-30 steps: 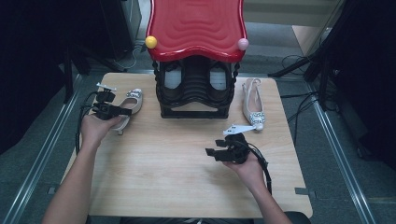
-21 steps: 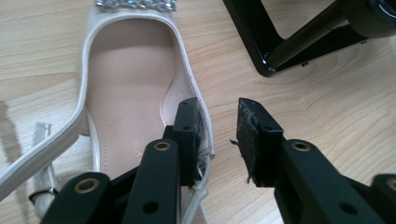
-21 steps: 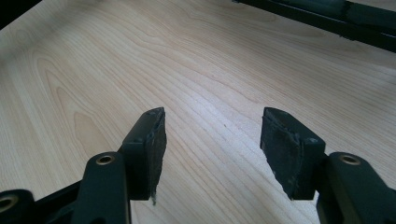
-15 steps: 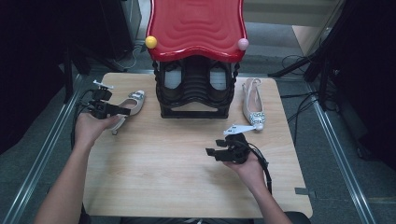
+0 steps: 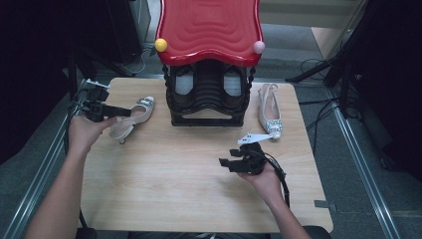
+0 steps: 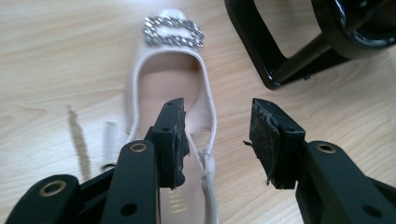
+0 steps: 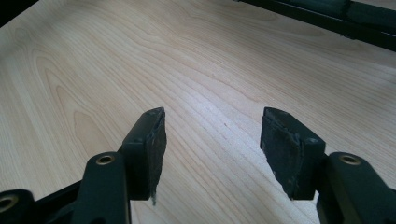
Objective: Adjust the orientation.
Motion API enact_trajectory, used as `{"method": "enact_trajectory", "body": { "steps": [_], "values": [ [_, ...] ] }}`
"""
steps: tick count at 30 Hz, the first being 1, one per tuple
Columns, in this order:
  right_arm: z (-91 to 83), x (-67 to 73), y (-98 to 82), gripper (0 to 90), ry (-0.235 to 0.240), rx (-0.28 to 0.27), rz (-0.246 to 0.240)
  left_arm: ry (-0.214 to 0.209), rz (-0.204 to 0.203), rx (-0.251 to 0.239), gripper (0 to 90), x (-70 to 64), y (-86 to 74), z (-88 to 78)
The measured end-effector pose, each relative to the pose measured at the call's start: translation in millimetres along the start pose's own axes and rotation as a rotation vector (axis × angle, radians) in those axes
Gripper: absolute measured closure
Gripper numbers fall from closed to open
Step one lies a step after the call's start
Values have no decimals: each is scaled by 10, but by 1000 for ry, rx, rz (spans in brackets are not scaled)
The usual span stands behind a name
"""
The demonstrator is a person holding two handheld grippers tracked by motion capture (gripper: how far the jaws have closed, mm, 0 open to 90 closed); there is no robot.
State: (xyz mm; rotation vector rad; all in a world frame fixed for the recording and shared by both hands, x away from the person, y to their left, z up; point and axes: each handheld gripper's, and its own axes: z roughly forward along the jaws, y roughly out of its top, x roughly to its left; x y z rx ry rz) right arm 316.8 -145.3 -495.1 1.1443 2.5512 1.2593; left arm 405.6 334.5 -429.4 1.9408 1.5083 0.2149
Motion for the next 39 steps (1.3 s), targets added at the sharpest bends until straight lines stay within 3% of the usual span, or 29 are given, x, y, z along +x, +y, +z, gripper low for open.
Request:
{"method": "enact_trajectory", "body": {
  "steps": [5,13,21,25,32,35,39],
  "values": [
    [-3,3,-2,415,0,-2,4,21,-11,8,558,146,39,70],
    [-23,6,-29,415,-6,-1,14,33,-37,54,568,383,4,361],
    [-83,-12,-89,415,-22,-7,27,30,-68,78,663,496,-112,603],
    [-108,-21,-115,414,-31,-9,40,40,-84,34,760,510,-151,629],
    [-116,-46,-126,414,-40,-12,44,55,-71,48,857,518,-136,612],
    [-116,-49,-125,413,-40,-15,46,22,-83,45,861,530,-130,580],
    [-110,-49,-122,413,-38,-13,47,13,-72,50,864,502,-113,515]
  ]
}}
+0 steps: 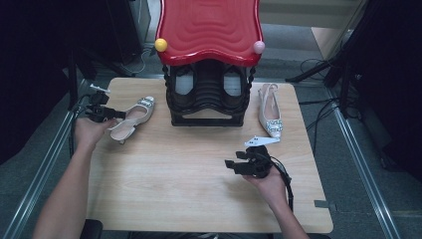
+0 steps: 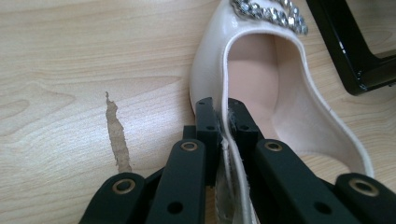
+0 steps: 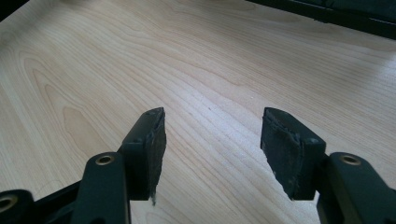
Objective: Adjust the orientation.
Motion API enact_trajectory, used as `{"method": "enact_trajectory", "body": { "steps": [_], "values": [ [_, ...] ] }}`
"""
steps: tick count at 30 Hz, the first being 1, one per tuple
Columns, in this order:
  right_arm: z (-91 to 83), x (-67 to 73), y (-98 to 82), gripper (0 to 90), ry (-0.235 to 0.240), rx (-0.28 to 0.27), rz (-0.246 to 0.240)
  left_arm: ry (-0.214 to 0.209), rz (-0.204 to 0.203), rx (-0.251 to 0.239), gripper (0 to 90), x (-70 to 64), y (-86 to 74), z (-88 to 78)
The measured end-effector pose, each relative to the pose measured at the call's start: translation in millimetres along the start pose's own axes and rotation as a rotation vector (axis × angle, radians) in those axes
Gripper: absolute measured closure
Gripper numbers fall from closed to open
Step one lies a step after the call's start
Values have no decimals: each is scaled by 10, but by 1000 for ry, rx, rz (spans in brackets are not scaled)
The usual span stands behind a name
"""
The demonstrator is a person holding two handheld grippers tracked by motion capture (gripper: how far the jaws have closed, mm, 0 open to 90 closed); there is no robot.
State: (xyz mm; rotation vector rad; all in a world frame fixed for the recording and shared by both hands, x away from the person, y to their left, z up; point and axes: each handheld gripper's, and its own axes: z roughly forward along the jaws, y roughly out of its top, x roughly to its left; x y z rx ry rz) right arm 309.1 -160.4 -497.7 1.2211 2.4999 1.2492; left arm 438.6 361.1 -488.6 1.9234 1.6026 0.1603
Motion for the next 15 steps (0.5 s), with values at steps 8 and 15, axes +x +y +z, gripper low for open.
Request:
{"method": "enact_trajectory", "body": {
  "steps": [8,15],
  "values": [
    [1,-10,13,413,7,-8,-5,-35,-8,-6,864,-87,-43,-99],
    [28,2,52,418,19,-9,-13,-91,-2,-8,863,-221,-149,-208]
  ]
}}
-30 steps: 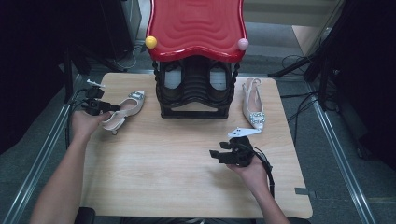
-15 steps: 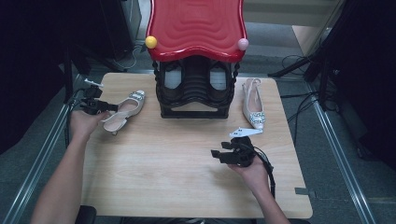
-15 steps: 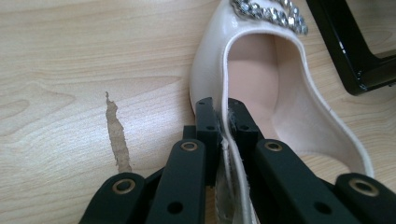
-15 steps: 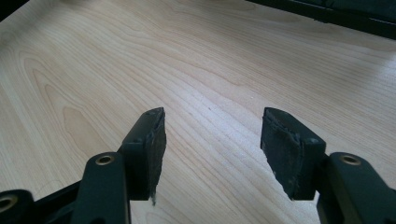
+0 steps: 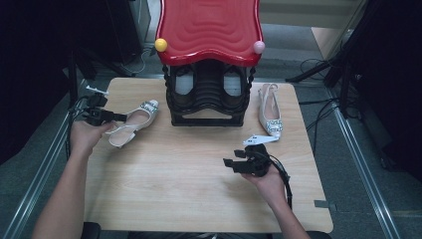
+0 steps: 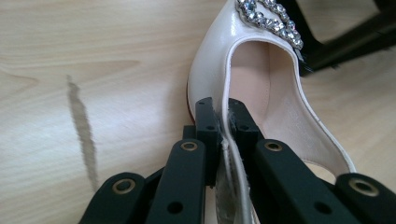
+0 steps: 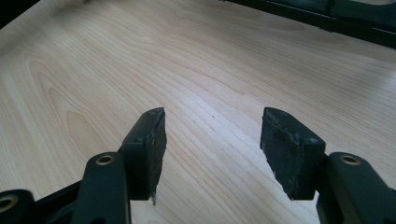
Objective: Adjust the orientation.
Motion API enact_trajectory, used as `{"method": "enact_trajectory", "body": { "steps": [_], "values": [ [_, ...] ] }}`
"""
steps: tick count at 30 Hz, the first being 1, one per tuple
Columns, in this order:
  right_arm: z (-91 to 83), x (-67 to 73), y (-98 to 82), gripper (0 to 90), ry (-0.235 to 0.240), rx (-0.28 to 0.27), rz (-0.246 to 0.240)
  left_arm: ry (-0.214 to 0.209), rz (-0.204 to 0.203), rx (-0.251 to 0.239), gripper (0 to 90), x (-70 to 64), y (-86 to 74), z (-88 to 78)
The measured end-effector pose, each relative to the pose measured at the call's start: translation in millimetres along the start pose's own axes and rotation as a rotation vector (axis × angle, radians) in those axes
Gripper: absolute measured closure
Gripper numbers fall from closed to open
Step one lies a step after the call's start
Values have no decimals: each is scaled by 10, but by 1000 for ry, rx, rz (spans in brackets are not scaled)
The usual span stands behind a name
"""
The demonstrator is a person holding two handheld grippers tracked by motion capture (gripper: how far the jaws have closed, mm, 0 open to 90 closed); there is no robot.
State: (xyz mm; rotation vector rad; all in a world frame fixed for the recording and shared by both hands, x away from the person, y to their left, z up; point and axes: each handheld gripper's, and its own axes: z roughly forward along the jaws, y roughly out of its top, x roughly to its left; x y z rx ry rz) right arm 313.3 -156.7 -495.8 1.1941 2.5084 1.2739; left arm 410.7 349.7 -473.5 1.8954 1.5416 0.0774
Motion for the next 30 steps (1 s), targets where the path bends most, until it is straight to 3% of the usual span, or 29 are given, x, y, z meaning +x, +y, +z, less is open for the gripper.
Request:
{"method": "enact_trajectory", "body": {
  "steps": [5,13,18,30],
  "values": [
    [21,4,41,419,8,-3,-1,-12,31,6,863,-141,-128,-51],
    [70,7,99,433,25,-5,-22,-65,30,-4,863,-277,-359,-97],
    [95,11,127,436,31,-2,-28,-70,33,-3,862,-347,-471,-131],
    [116,14,146,432,33,1,-32,-114,67,3,862,-575,-615,-177]
  ]
}}
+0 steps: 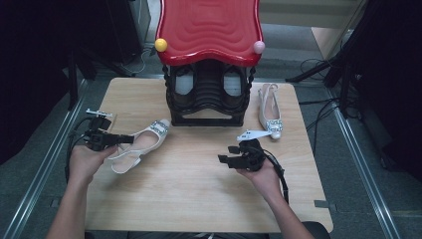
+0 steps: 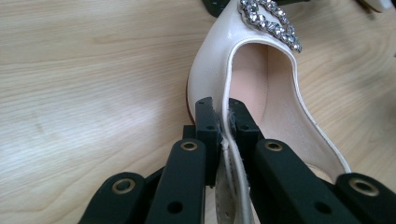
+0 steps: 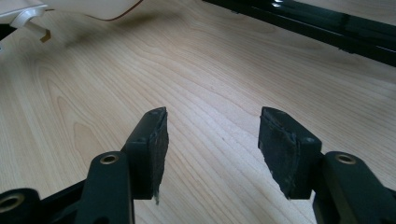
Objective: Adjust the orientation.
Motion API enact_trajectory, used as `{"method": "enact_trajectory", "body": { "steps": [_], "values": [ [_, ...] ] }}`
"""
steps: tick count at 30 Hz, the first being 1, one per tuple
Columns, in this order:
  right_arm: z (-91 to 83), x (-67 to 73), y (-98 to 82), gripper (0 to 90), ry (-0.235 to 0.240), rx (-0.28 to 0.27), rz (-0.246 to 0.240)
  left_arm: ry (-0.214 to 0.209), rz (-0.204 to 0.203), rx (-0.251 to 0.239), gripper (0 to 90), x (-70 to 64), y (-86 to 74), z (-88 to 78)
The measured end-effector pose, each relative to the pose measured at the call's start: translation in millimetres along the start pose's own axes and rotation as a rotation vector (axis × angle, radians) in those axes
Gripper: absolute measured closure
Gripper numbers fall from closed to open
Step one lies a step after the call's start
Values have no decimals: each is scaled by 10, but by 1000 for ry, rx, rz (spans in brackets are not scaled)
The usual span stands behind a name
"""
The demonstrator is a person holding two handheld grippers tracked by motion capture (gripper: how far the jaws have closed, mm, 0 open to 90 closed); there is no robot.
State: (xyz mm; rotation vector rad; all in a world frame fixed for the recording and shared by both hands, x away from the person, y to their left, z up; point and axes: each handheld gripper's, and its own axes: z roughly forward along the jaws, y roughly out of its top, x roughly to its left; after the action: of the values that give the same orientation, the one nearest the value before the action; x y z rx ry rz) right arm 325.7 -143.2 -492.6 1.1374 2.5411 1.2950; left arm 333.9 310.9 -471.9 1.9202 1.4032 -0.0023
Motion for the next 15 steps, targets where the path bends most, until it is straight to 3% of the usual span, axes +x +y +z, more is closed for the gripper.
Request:
{"method": "enact_trajectory", "body": {
  "steps": [15],
  "values": [
    [1,5,-10,428,-8,5,6,-86,96,65,862,-424,-1,395]
  ]
}}
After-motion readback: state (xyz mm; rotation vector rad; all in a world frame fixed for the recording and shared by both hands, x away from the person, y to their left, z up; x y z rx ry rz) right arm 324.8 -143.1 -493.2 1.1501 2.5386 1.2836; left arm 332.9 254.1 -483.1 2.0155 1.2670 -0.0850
